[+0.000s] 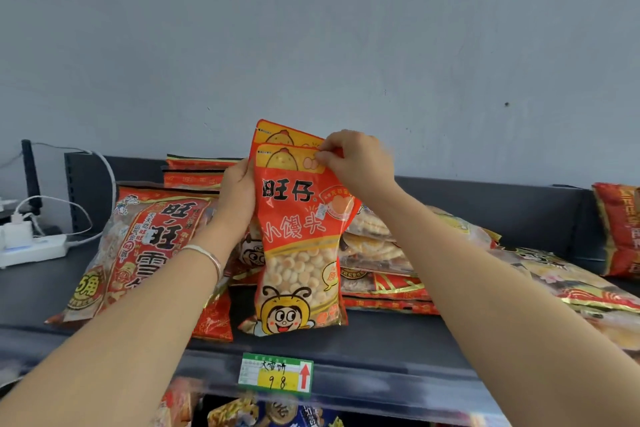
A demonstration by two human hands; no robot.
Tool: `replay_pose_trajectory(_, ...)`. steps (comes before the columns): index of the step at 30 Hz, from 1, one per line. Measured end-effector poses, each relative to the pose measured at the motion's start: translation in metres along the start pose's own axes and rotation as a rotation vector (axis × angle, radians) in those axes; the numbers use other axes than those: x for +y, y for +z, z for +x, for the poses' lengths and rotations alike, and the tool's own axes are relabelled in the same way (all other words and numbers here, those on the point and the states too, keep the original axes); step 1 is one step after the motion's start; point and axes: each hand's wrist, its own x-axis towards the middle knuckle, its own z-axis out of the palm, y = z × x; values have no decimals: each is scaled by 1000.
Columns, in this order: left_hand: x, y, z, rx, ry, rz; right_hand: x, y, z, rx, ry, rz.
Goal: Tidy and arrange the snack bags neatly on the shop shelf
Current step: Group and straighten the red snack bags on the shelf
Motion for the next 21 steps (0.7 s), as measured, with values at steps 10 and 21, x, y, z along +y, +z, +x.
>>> replay_pose_trajectory(10, 46, 30, -51, 526, 108, -46, 0, -35, -24, 240, -106, -104)
replay_pose_trajectory(21, 54, 77, -82, 545, 29, 145, 65, -82, -51, 120, 77, -84)
